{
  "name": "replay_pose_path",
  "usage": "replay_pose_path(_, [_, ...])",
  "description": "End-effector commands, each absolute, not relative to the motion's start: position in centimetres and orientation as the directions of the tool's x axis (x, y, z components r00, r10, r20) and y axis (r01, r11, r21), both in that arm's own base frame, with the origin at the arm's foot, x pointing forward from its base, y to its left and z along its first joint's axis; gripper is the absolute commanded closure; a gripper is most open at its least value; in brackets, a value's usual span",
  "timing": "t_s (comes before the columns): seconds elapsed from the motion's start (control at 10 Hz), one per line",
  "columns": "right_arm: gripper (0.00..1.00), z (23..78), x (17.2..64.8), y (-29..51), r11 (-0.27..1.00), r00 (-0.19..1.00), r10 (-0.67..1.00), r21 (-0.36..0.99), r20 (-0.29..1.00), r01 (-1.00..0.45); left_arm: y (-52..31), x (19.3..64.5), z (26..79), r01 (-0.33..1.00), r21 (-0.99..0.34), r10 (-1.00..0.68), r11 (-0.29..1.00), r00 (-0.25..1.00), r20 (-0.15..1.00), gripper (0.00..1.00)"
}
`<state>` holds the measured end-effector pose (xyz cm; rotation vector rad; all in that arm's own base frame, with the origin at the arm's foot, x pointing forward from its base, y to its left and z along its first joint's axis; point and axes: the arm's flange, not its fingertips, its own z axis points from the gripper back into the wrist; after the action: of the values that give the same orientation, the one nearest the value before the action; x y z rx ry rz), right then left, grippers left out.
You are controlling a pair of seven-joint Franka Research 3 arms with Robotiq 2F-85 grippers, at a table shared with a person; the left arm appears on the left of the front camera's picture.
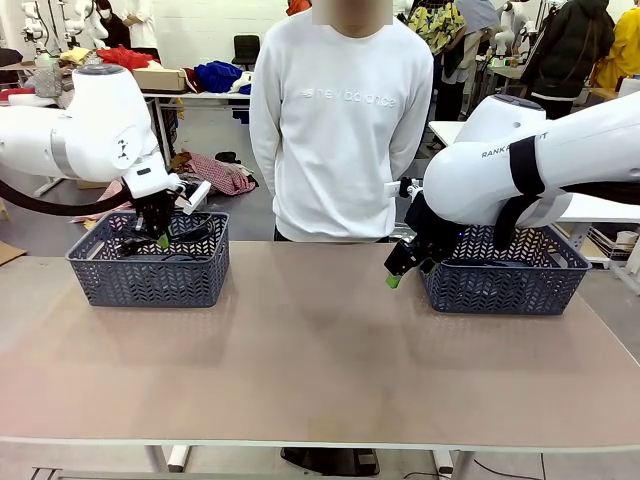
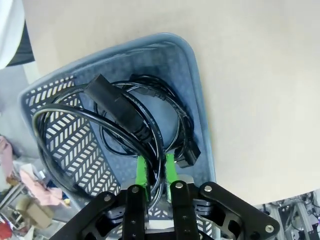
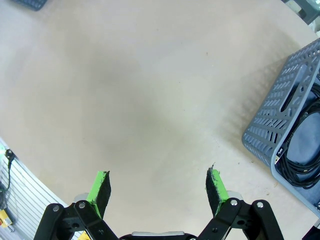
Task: Organize the cables according to human instructions.
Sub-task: Pick up a bundle of cables and place it in the basket indicated by the human.
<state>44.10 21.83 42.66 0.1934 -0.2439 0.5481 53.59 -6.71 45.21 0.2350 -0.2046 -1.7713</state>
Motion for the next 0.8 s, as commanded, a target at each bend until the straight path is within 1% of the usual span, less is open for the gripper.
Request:
replay_pose_path(0.0, [0.0,42.8,44.0,21.8,0.837,0.825,0.489,0.116,0.282,-0.535,-6.0,54.3,45.1,0.939,0.281,-0.979,-0.198,-0.202,-0.016,0.65])
replay_pose_path(0.1, [0.0,42.8,44.0,21.8,0.837,0.825,0.489,0.116,0.282,-0.535,-5.8,54.6,45.0,0.942,0.278,-0.981,-0.191,-0.195,-0.01,0.46])
replay_pose_path(0.2, [0.0,42.8,44.0,21.8,0.837,0.825,0.489,0.116,0.282,-0.535,-5.8,54.8,45.1,0.943,0.277,-0.982,-0.184,-0.189,-0.006,0.6])
replay_pose_path(0.3, [0.0,42.8,44.0,21.8,0.837,0.825,0.489,0.116,0.282,-0.535,-5.8,54.8,45.3,0.945,0.272,-0.983,-0.179,-0.185,-0.003,0.27])
replay_pose_path(0.4, [0.0,42.8,44.0,21.8,0.837,0.825,0.489,0.116,0.282,-0.535,-5.9,55.0,45.7,0.949,0.262,-0.983,-0.175,-0.182,0.001,0.41])
replay_pose_path(0.5, [0.0,42.8,44.0,21.8,0.837,0.825,0.489,0.116,0.282,-0.535,-6.0,55.1,45.9,0.953,0.249,-0.984,-0.171,-0.179,0.009,0.07])
replay_pose_path(0.6, [0.0,42.8,44.0,21.8,0.837,0.825,0.489,0.116,0.282,-0.535,-6.0,55.2,46.0,0.957,0.236,-0.984,-0.17,-0.179,0.017,0.21])
replay_pose_path(0.7, [0.0,42.8,44.0,21.8,0.837,0.825,0.489,0.116,0.282,-0.535,-6.0,55.2,46.1,0.96,0.221,-0.983,-0.17,-0.179,0.023,0.0])
